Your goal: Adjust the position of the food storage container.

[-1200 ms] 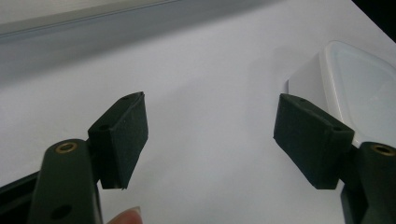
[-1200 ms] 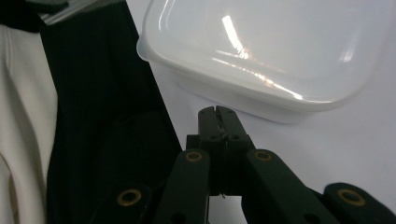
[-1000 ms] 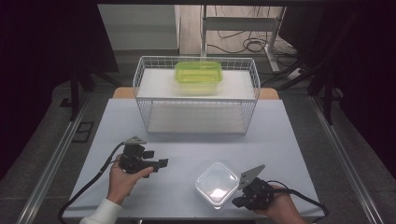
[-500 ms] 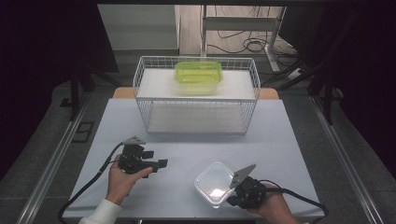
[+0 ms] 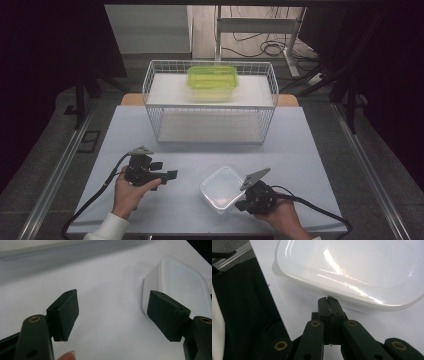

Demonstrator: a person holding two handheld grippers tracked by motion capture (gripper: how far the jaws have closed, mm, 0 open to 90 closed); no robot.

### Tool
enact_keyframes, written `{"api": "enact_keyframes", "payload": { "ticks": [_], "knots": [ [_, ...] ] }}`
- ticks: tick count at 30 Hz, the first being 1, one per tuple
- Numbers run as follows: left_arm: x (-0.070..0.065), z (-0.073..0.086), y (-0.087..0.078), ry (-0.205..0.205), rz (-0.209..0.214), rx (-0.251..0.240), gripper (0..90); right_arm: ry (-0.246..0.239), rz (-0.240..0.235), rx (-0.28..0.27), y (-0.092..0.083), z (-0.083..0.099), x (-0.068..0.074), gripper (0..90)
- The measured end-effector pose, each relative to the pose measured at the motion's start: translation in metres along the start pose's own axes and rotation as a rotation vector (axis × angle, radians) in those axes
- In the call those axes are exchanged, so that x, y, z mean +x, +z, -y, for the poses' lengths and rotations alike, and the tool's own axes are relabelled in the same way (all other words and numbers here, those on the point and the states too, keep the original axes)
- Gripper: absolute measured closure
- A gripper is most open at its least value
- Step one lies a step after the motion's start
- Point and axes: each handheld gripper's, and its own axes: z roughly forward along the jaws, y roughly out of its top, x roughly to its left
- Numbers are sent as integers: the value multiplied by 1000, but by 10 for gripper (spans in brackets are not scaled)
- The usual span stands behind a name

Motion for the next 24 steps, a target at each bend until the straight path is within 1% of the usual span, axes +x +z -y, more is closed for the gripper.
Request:
{"api": "enact_keyframes", "payload": {
  "ticks": [2,4,6,8,11,14,17,18,20,24],
  "knots": [
    [0,0,1,3,-3,5,249,-8,-3,5,4,-4,1,893],
    [1,0,1,1,-6,10,249,-33,5,21,9,-8,3,893],
    [2,1,1,-1,-6,10,249,-35,7,24,13,-12,3,893],
    [2,1,0,-3,-7,7,249,-32,8,19,15,-16,4,893],
    [3,1,0,2,-14,11,248,-26,-7,9,20,-23,5,893],
    [3,2,0,0,-18,15,245,-36,-2,8,24,-28,7,893],
    [4,2,-1,1,-22,14,245,-24,-4,4,28,-31,8,893],
    [4,2,-2,1,-22,14,245,-14,-7,2,30,-32,7,893],
    [5,2,-2,1,-24,14,245,-13,5,3,33,-35,7,892],
    [5,2,-1,0,-23,16,244,-6,1,-7,38,-40,7,893]
  ]
}}
